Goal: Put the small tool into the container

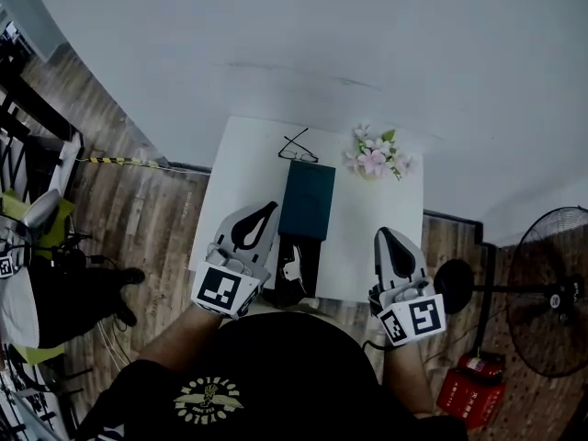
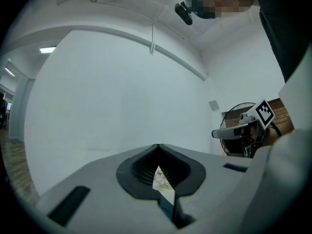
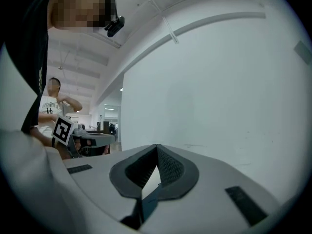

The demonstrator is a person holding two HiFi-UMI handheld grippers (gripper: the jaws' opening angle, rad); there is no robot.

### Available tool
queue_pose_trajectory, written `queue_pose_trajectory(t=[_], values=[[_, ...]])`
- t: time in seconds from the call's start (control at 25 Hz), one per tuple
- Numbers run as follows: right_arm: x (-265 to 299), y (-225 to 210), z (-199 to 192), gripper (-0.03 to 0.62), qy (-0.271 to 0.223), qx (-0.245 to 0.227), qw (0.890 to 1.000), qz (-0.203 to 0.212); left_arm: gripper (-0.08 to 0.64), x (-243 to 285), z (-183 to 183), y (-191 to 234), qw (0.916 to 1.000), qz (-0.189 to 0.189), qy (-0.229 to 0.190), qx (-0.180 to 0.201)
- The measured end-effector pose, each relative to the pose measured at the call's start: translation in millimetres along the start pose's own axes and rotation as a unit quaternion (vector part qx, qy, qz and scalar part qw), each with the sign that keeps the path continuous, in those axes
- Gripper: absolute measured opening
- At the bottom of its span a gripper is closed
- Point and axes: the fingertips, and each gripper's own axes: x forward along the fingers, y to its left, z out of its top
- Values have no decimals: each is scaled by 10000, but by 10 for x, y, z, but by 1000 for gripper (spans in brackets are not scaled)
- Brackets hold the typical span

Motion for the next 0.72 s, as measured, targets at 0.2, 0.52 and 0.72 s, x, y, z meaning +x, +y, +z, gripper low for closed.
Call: queue_pose_trajectory(t=[0.2, 0.52, 0.72], values=[[-89, 53, 281, 0, -219, -145, 9996, 95, 6, -45, 33, -6, 10000, 39, -34, 56], [-117, 93, 248, 0, -230, -48, 9996, 163, 6, -43, 138, -70, 9998, 10, -146, 164], [-113, 82, 200, 0, -178, -86, 9998, 82, 6, -63, 122, -42, 9998, 23, -55, 203]])
